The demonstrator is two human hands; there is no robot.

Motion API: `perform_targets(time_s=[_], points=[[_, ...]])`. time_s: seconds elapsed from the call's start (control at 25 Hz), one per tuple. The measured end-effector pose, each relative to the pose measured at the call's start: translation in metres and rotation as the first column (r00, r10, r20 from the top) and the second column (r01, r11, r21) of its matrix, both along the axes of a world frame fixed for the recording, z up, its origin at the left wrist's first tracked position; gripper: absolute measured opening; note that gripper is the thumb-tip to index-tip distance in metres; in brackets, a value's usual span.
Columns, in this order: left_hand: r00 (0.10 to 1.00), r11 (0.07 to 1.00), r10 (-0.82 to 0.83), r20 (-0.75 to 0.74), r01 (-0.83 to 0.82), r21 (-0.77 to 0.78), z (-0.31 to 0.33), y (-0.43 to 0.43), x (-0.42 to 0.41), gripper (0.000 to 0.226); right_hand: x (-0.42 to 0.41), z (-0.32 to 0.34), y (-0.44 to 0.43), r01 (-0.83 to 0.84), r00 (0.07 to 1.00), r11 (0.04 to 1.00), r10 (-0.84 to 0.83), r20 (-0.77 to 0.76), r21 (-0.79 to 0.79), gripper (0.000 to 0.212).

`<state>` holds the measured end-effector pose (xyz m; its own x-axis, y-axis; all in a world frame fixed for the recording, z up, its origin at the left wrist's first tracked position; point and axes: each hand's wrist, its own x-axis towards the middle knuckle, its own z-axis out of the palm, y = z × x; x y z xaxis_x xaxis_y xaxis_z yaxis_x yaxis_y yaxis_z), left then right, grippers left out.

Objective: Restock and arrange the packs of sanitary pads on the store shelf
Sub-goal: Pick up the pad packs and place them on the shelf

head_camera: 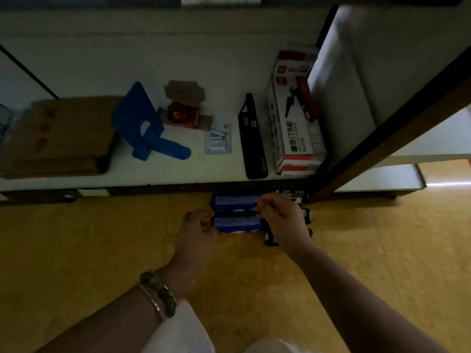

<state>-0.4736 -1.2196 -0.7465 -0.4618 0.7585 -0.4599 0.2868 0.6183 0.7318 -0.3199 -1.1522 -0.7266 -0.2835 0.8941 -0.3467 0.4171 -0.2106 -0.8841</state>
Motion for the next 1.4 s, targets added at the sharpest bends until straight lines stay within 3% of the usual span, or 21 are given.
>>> perform_targets(time_s=[0.12,0.4,0.68,0.96,1.12,1.4], points=[[0.999,0.998,0.035,0.015,-0.036,0.042,0.090,-0.013,0.001,0.019,0.002,0.088,-0.015,0.026,0.999,1.000,-0.026,-0.047,0.001,0.023],[0.988,0.974,0.092,0.123,-0.115,0.195,0.321,-0.047,0.013,0.025,0.015,0.314,-0.045,0.223,0.953,0.968,-0.192,-0.235,0.114,0.025],[0.979,0.859,-0.038,0.203,-0.072,0.507,0.476,-0.058,0.007,0.028,-0.001,0.490,-0.054,0.250,0.913,0.905,-0.102,-0.396,0.344,0.019],[0.972,0.693,-0.082,0.222,-0.104,0.713,0.596,-0.054,-0.040,0.025,-0.040,0.596,-0.063,0.327,0.849,0.820,-0.037,-0.527,0.470,0.019],[0.977,0.590,-0.153,0.150,-0.031,0.806,0.641,-0.052,-0.068,0.025,-0.061,0.635,-0.067,0.351,0.830,0.746,0.033,-0.557,0.566,0.017],[0.985,0.539,-0.133,0.111,-0.022,0.842,0.674,-0.035,-0.099,0.025,-0.088,0.669,-0.048,0.313,0.818,0.747,0.102,-0.567,0.586,0.021]])
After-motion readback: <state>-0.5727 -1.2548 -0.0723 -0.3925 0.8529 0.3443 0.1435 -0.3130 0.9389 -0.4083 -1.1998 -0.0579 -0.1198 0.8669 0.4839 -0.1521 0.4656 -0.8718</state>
